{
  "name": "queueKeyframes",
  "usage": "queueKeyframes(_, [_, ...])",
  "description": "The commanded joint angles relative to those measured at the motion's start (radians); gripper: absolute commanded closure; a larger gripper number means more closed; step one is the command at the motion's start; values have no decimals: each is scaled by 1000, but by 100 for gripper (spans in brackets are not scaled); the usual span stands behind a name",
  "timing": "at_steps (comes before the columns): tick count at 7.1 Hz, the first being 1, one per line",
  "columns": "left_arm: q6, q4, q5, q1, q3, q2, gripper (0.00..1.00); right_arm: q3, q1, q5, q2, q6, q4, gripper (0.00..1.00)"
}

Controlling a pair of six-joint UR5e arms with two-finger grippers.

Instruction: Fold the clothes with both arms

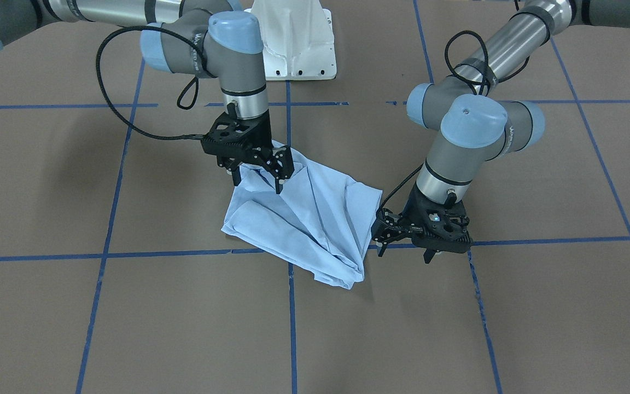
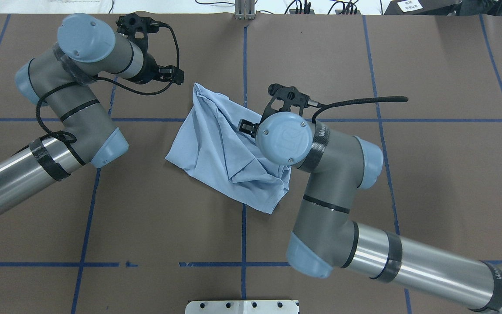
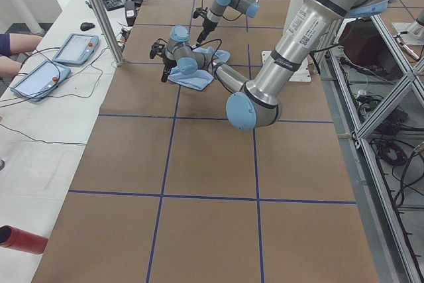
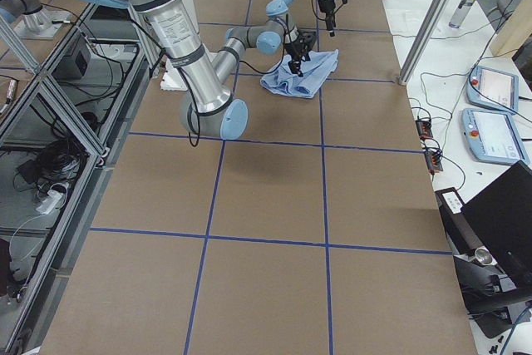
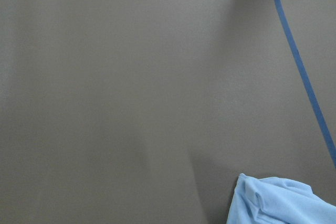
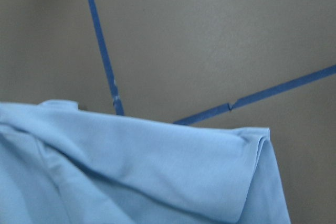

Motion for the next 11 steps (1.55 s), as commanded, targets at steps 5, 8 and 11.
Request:
queueKeyframes(5, [-2, -3, -2, -1, -3, 11, 0, -182, -101, -133, 146, -98, -126, 24])
queueKeyframes(8, [-6, -3, -2, -1, -3, 12, 0, -173, -122, -131, 158, 29, -154, 21])
queueKeyframes(11, [-8, -3, -2, -1, -3, 12, 0, -169, -133, -123, 161, 223, -178, 22])
